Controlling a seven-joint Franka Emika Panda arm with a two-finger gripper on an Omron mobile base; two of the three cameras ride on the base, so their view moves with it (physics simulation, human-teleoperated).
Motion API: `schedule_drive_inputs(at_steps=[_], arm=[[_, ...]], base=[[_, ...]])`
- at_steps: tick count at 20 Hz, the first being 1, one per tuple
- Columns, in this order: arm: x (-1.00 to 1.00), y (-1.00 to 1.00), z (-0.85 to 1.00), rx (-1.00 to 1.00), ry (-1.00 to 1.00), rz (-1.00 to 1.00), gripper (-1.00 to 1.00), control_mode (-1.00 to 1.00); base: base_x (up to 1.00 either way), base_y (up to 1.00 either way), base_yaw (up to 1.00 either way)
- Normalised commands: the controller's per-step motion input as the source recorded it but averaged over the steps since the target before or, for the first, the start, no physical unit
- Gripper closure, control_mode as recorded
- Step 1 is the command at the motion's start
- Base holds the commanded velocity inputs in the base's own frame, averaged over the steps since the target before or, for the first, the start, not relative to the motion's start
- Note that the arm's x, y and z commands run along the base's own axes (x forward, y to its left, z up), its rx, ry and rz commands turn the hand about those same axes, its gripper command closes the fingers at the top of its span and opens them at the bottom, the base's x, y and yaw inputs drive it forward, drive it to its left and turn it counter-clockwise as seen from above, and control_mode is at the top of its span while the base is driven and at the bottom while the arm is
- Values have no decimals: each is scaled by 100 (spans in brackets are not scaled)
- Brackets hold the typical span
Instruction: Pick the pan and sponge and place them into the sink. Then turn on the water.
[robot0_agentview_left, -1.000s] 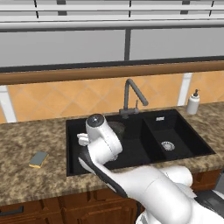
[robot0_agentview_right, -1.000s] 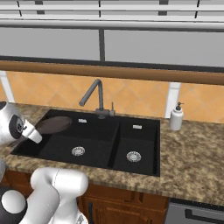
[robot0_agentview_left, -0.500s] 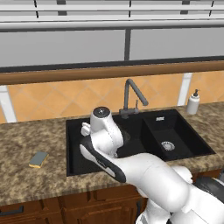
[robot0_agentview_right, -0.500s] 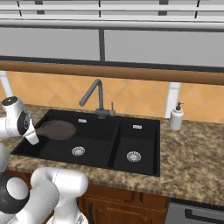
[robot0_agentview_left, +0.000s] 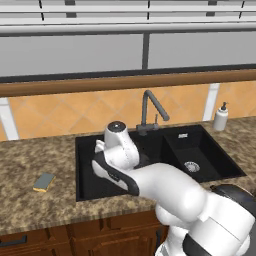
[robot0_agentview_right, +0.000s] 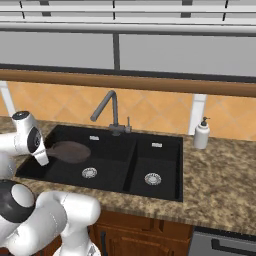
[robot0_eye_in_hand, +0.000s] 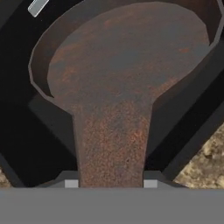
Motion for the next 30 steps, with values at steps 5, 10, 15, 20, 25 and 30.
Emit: schedule_drive_inputs(at_steps=[5,10,15,20,25,30], arm=[[56,-9,-40,1,18,-13,100,-100],[48,-6,-41,1,13,-13,100,-100],[31,-18,-51,3,7,-13,100,-100],[25,-12,-63,3,0,-13,100,-100],[23,-5,-61,5,0,-11,100,-100],[27,-1,-57,7,0,-9,100,-100]], base=[[0,0,0],[0,0,0],[0,0,0],[0,0,0],[0,0,0],[0,0,0]])
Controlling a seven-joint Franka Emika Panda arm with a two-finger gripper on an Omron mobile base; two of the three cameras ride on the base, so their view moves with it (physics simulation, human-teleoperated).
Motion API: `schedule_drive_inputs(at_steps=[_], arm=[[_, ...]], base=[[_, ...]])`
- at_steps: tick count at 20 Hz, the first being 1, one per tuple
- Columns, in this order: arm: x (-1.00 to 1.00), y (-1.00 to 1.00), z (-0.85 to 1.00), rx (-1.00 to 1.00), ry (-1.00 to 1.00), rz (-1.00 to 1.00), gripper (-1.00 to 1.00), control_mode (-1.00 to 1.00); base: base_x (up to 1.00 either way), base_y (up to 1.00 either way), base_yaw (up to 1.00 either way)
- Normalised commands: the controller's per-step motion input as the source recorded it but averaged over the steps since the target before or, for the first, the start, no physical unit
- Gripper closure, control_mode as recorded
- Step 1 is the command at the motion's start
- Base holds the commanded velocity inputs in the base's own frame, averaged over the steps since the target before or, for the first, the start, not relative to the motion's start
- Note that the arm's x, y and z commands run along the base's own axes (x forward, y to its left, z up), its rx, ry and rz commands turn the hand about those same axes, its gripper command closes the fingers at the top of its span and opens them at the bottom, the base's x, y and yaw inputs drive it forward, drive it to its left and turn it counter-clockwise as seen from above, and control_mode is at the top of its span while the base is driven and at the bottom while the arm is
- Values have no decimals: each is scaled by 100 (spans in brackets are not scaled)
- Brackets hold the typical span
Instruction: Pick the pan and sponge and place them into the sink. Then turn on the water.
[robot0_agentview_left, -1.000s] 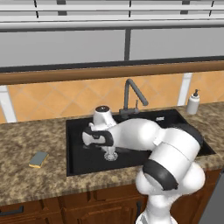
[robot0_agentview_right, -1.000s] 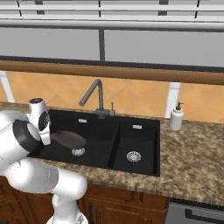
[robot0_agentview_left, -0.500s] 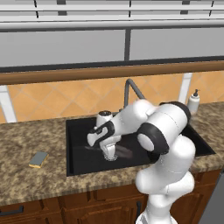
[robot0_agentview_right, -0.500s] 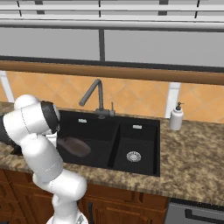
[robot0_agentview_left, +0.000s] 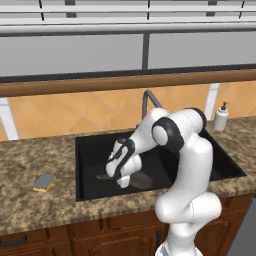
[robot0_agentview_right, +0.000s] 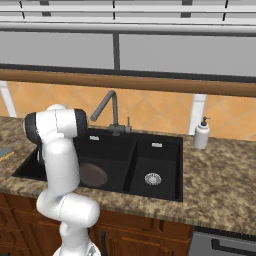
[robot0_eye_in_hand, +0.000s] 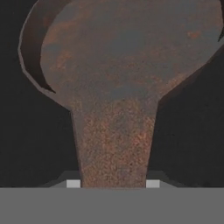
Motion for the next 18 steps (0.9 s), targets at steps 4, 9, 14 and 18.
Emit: schedule_drive_inputs(at_steps=[4,9,14,18], arm=[[25,-1,-60,5,0,-8,100,-100],[19,17,-62,1,0,-11,100,-100],[23,17,-30,0,0,-8,100,-100],[40,23,-7,0,7,-6,-100,-100]], base=[[0,0,0],[0,0,0],[0,0,0],[0,0,0]])
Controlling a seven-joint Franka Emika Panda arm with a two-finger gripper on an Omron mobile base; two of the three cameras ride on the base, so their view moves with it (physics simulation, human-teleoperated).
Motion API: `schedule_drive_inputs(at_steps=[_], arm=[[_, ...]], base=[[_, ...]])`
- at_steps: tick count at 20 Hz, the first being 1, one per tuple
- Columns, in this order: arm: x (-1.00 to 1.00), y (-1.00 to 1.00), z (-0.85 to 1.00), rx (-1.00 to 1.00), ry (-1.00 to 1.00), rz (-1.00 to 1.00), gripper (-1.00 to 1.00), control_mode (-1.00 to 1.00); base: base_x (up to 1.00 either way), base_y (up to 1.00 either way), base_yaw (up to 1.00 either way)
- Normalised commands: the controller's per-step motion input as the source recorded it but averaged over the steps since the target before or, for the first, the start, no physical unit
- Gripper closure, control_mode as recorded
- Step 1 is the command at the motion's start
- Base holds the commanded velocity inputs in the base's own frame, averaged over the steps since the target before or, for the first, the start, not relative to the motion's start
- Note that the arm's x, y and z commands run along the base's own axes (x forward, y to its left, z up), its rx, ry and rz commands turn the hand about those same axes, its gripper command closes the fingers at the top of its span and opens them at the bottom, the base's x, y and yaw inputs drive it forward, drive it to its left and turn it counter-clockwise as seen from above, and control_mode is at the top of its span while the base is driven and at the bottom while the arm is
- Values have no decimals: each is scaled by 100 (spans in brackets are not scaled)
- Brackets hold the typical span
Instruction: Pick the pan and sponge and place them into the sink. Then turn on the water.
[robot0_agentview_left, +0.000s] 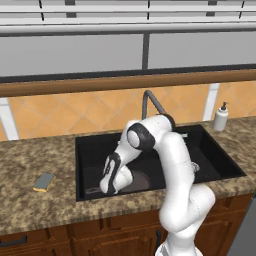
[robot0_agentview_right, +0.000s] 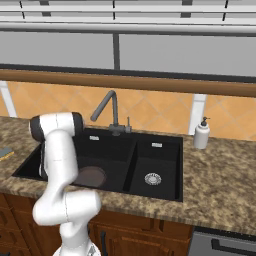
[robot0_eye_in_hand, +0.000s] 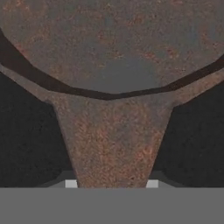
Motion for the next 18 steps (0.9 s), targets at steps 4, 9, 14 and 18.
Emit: schedule_drive_inputs(at_steps=[4,9,14,18], arm=[[43,8,2,0,10,0,-100,-100],[40,2,51,0,6,0,-100,-100],[8,0,82,0,1,1,-100,-100],[-17,0,98,0,-4,10,-100,-100]], base=[[0,0,0],[0,0,0],[0,0,0],[0,0,0]])
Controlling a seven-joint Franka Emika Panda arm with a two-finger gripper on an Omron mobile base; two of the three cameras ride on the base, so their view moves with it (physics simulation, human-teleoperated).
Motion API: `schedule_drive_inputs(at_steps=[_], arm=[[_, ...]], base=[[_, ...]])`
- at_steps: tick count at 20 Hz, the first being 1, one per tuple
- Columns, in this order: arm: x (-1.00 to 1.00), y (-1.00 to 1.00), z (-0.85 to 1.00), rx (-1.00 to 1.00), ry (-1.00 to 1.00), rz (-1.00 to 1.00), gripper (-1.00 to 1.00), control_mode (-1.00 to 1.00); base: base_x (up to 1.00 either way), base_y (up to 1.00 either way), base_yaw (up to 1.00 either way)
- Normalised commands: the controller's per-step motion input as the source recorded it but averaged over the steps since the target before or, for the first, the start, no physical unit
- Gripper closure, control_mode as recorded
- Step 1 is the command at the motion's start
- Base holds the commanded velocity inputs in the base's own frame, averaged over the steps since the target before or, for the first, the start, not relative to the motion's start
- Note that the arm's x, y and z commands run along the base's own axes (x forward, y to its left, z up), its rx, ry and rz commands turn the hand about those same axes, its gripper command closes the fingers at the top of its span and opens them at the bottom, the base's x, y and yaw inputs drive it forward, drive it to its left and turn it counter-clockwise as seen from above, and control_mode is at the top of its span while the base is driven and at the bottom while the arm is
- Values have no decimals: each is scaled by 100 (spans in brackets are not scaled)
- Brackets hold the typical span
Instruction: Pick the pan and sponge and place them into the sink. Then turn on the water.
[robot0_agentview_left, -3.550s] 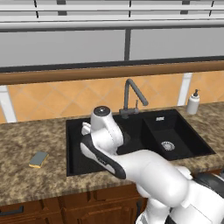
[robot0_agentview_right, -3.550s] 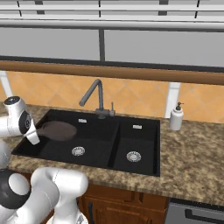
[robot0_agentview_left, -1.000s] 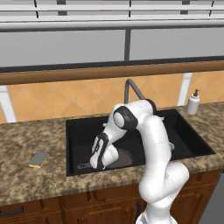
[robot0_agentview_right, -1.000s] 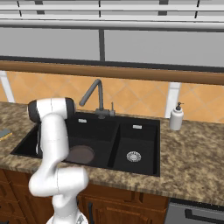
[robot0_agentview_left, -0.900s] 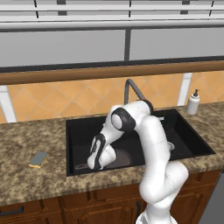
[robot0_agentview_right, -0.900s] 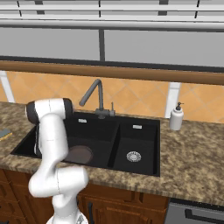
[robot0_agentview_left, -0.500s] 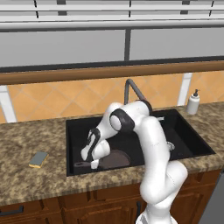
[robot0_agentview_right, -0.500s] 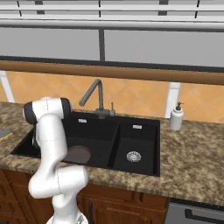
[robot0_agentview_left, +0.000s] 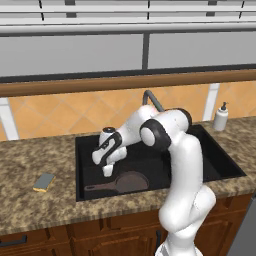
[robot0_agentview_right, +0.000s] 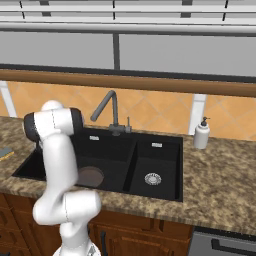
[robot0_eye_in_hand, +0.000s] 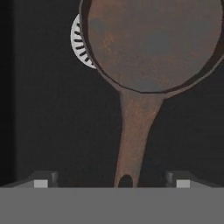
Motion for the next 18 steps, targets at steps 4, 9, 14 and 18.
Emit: schedule_drive_inputs(at_steps=[4,9,14,18], arm=[[-46,0,100,0,-3,27,-100,-100],[-50,0,98,0,-2,46,-100,-100],[-57,0,77,-3,0,53,-100,-100],[-41,8,54,-6,3,39,-100,-100]], base=[[0,0,0],[0,0,0],[0,0,0],[0,0,0]])
